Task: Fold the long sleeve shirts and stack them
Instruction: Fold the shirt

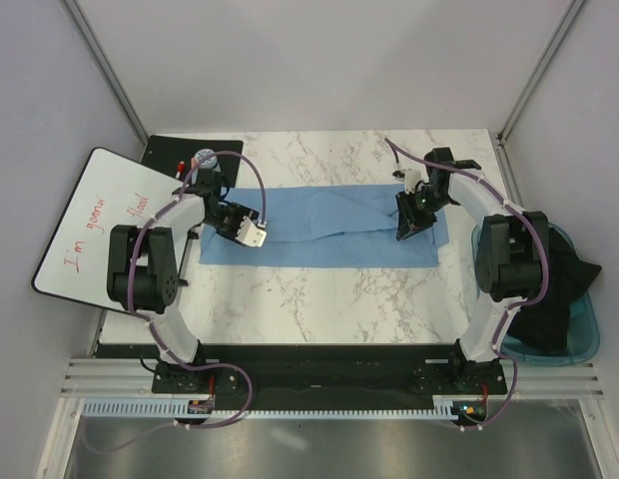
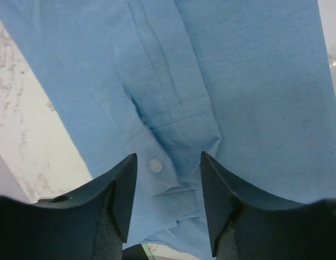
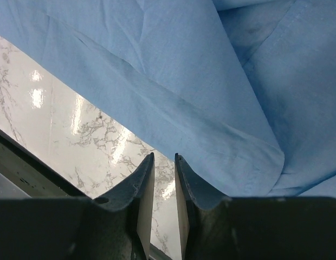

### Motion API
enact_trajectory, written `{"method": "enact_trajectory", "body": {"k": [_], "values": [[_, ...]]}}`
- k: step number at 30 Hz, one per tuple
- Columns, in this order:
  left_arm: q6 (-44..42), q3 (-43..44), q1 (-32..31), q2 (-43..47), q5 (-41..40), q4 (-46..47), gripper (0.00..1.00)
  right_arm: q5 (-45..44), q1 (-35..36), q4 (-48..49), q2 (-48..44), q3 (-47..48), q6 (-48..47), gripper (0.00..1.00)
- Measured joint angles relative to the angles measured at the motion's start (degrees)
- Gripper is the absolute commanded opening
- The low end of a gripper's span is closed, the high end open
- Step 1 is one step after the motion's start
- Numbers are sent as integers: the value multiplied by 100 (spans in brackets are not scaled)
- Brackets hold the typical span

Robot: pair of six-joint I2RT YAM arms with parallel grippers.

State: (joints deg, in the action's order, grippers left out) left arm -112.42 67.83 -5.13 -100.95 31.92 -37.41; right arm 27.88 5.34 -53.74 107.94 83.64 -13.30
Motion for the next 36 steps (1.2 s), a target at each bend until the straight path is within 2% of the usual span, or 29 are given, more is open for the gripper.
{"method": "enact_trajectory", "body": {"k": [1, 4, 7, 20, 22, 24, 26, 29, 30, 32, 34, 36], "values": [[-2, 2, 0, -90, -79, 0, 31, -22, 0, 11, 0, -33, 2, 29], [-20, 20, 0, -354, -339, 2, 13, -96, 2, 24, 0, -140, 2, 29], [-52, 90, 7, -562, -529, -7, 2, -168, 4, 26, 0, -195, 2, 29], [-59, 317, 216, -385, -911, -367, 2, -737, 11, 109, -57, -407, -59, 28], [-57, 350, 254, -376, -1003, -400, 10, -767, 31, 153, -146, -533, -48, 27], [-59, 350, 280, -376, -1060, -444, 24, -876, 125, 243, -249, -706, -15, 26], [-63, 345, 280, -365, -1043, -452, 31, -1025, 286, 337, -280, -833, 15, 25], [24, 306, 280, -286, -898, -466, 49, -1357, 562, 483, -136, -848, 42, 22], [153, 304, 280, -240, -844, -490, 60, -1506, 632, 531, 9, -765, 35, 20], [463, 304, 282, -111, -678, -503, 73, -1816, 673, 667, 380, -538, 7, 19], [831, 304, 319, 105, -448, -535, 99, -2074, 656, 610, 752, -155, 33, 19], [1198, 304, 354, 404, -227, -562, 99, -2507, 651, 732, 1008, 278, -22, 18]]}}
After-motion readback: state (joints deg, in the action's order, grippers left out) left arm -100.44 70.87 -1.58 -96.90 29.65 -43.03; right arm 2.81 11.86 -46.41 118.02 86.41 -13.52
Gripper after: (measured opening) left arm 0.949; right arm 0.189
